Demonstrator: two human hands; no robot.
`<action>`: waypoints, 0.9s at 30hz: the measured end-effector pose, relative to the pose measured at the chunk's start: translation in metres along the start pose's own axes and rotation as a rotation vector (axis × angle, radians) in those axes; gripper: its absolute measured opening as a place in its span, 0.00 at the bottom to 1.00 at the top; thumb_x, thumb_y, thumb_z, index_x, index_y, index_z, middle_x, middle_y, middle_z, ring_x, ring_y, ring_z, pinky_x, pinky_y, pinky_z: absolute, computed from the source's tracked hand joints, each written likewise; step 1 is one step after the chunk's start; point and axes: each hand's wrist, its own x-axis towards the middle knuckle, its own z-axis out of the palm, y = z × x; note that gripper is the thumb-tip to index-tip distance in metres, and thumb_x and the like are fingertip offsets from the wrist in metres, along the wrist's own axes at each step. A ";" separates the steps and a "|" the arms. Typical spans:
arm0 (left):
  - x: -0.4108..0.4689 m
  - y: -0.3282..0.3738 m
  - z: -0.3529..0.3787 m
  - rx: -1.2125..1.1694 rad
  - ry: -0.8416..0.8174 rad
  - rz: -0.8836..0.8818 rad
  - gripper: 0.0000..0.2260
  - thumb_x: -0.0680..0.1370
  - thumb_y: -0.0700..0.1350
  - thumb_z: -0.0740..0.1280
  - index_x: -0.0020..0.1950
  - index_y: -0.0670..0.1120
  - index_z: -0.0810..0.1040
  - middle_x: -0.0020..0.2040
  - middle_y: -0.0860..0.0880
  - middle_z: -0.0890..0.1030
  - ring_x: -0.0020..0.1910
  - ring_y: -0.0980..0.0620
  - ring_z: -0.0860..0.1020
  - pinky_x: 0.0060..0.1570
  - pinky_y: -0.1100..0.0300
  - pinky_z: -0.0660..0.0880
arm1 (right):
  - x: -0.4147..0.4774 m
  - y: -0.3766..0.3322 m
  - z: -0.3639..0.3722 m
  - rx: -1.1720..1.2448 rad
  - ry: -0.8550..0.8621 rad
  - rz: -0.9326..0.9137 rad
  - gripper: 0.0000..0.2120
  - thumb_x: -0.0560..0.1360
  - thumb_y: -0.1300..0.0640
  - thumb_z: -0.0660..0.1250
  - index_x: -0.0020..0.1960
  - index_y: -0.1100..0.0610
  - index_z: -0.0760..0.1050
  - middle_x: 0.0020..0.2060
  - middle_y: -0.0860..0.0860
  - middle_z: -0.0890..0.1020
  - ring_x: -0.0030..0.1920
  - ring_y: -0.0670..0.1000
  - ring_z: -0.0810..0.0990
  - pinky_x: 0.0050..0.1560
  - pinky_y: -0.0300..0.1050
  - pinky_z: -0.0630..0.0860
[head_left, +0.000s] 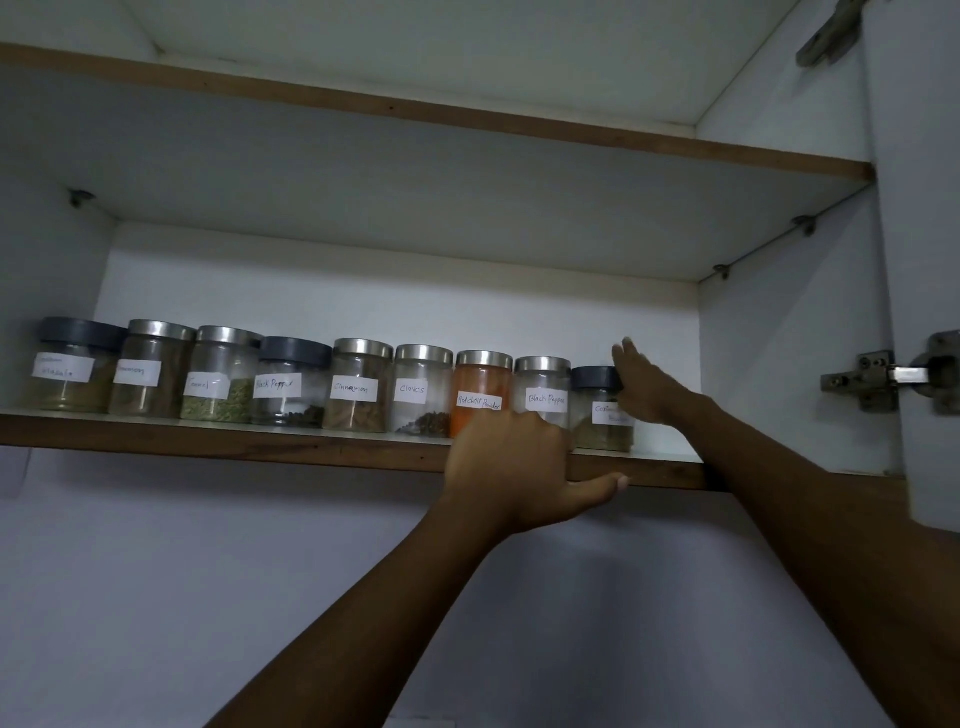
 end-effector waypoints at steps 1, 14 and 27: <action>0.000 0.000 -0.001 -0.002 -0.013 0.000 0.32 0.71 0.73 0.48 0.45 0.51 0.81 0.34 0.51 0.78 0.35 0.54 0.75 0.35 0.62 0.71 | -0.005 -0.002 -0.005 0.051 0.080 0.021 0.31 0.76 0.65 0.59 0.74 0.64 0.47 0.75 0.61 0.49 0.74 0.61 0.54 0.72 0.53 0.57; 0.008 0.002 -0.017 -0.181 -0.375 -0.069 0.33 0.73 0.71 0.50 0.68 0.51 0.70 0.64 0.45 0.75 0.61 0.45 0.74 0.55 0.51 0.70 | -0.135 -0.070 -0.054 0.205 0.545 -0.125 0.10 0.72 0.66 0.60 0.45 0.61 0.81 0.43 0.55 0.84 0.44 0.55 0.80 0.45 0.48 0.76; -0.014 0.045 -0.057 -0.104 -0.305 -0.262 0.15 0.79 0.54 0.59 0.56 0.45 0.75 0.50 0.46 0.80 0.50 0.48 0.78 0.51 0.56 0.69 | -0.270 -0.067 -0.138 0.160 0.405 -0.062 0.11 0.71 0.67 0.60 0.41 0.59 0.81 0.38 0.51 0.84 0.41 0.50 0.81 0.51 0.50 0.77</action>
